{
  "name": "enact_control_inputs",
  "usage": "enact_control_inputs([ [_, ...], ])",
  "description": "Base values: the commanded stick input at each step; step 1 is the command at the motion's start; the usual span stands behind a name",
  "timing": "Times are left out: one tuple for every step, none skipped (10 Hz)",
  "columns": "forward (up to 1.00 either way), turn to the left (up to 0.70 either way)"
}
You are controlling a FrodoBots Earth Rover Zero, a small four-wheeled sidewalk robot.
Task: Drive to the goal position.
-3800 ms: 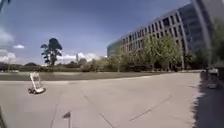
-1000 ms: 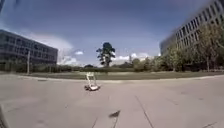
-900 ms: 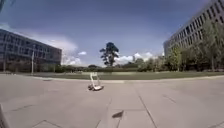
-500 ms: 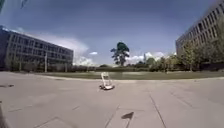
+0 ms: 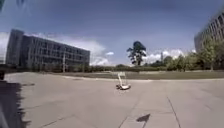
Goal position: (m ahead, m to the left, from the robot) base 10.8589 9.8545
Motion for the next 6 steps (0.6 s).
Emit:
enact_control_inputs([
  [0.00, 0.70],
  [0.00, 0.70],
  [0.00, 0.70],
  [0.00, 0.54],
  [0.00, 0.03],
  [0.00, 0.00],
])
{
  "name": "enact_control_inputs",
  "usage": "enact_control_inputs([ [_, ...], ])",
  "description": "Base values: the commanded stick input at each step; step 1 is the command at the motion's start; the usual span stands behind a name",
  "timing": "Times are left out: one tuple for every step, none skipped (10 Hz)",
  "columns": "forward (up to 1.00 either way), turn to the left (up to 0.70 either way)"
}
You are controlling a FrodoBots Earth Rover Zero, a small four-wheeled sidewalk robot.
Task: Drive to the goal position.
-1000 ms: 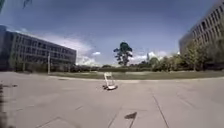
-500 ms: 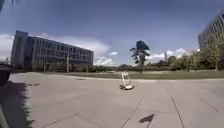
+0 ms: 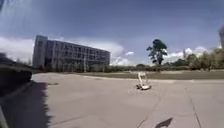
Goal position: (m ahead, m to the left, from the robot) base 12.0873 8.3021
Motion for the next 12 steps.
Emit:
enact_control_inputs([
  [0.47, 0.00],
  [0.70, 0.00],
  [0.70, 0.00],
  [0.70, 0.00],
  [0.70, 0.00],
  [0.70, 0.00],
  [0.70, 0.00],
  [0.70, 0.00],
  [0.70, 0.10],
  [0.70, 0.22],
  [0.70, 0.18],
  [0.70, 0.05],
])
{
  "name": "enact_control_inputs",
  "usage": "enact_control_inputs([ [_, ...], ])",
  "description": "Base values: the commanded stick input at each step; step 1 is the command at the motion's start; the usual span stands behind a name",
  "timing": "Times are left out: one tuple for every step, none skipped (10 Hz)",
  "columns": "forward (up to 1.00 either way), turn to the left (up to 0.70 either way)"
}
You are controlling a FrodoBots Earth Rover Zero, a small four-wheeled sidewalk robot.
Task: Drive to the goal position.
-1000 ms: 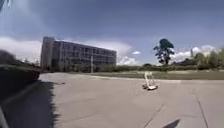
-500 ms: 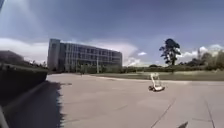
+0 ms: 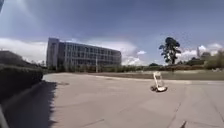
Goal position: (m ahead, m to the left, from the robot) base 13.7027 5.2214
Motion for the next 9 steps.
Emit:
enact_control_inputs([
  [0.70, 0.14],
  [0.70, 0.35],
  [0.70, 0.35],
  [0.70, 0.15],
  [0.70, 0.00],
  [0.70, 0.00],
  [0.70, 0.00],
  [0.70, 0.00],
  [0.70, 0.00],
])
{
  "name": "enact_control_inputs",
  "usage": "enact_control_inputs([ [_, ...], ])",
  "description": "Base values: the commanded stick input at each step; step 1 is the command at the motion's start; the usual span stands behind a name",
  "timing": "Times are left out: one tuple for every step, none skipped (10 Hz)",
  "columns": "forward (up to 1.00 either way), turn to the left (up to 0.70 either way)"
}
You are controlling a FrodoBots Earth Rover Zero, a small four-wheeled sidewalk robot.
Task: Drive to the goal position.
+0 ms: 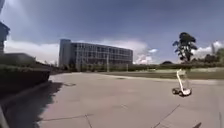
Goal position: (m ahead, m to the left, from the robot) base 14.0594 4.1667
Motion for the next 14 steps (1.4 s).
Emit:
enact_control_inputs([
  [0.70, 0.00],
  [0.70, 0.00],
  [0.70, 0.00],
  [0.70, 0.00],
  [0.70, 0.00],
  [0.70, 0.00],
  [0.70, 0.00],
  [0.70, 0.00],
  [0.70, 0.00],
  [0.70, 0.00],
  [0.70, 0.00],
  [0.70, 0.00],
  [0.70, 0.00],
  [0.70, 0.00],
])
